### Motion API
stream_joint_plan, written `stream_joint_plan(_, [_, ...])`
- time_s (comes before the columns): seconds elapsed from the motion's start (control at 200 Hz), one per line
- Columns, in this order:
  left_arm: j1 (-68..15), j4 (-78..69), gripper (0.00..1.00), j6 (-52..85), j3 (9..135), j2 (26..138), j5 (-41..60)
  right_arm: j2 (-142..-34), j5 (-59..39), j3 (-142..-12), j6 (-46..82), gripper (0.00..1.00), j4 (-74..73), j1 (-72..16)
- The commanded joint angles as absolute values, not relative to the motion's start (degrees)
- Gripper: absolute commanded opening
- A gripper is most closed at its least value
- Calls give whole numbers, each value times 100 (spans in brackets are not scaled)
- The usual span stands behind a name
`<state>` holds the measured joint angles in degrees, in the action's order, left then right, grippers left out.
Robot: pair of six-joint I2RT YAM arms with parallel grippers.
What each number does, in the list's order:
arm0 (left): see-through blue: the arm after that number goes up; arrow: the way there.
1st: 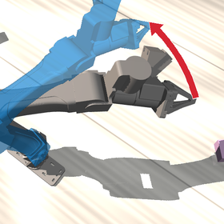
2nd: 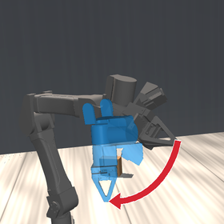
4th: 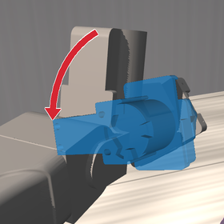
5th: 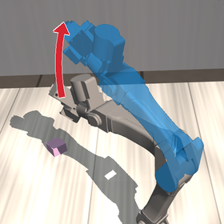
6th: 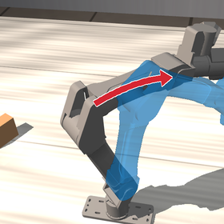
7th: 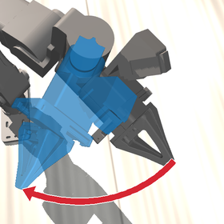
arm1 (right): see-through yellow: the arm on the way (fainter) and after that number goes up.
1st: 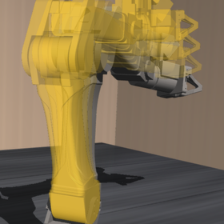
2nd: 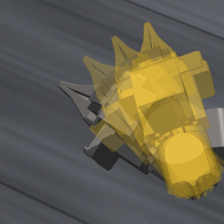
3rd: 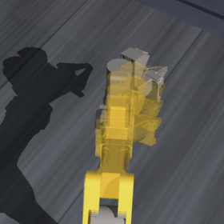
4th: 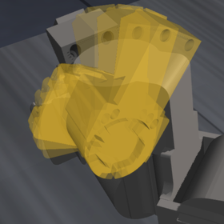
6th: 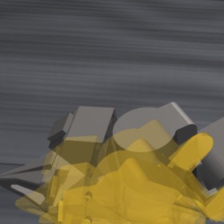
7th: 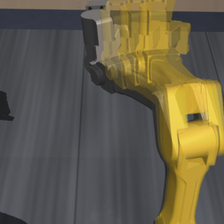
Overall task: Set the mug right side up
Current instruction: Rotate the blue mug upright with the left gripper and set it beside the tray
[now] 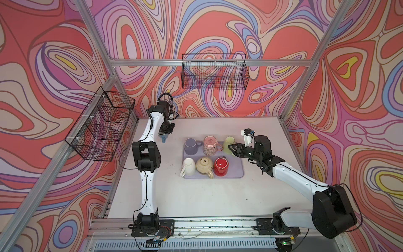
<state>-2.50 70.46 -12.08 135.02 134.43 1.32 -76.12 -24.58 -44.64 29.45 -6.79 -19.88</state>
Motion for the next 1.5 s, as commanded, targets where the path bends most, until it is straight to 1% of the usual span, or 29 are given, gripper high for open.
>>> stream_joint_plan(0.0, [-189,7330,0,-1410,13694,13547,214,-7558,-2463,-4373,3006,38,-843,-1964])
stream_joint_plan(0.426, [-149,7233,0,-1466,13693,13859,129,-7568,-2496,-4343,3066,38,-853,-1964])
stream_joint_plan(0.611, [-149,7231,7,-1460,13659,13928,123,-7602,-2520,-4309,3102,38,-879,-1973])
stream_joint_plan(0.886, [-149,7198,15,-1490,13612,14011,85,-7567,-2522,-4295,3119,39,-839,-1978])
stream_joint_plan(0.956, [-149,7182,20,-1511,13605,13997,53,-7559,-2522,-4298,3117,39,-811,-1973])
stream_joint_plan(1.212, [-133,7106,30,-1533,13616,13874,47,-7575,-2525,-4342,3113,39,-744,-1978])
stream_joint_plan(1.287, [-140,7137,37,-1565,13621,13814,169,-7581,-2506,-4367,3120,39,-714,-1977])
stream_joint_plan(1.382, [-136,7141,41,-1539,13614,13709,234,-7671,-2442,-4486,3011,39,-478,-1977])
stream_joint_plan(1.462, [-141,7119,43,-1512,13622,13551,259,-7873,-2359,-4761,2845,39,25,-1978])
stream_joint_plan(1.497, [-141,7106,46,-1501,13614,13466,298,-7976,-2338,-4904,2762,39,226,-1975])
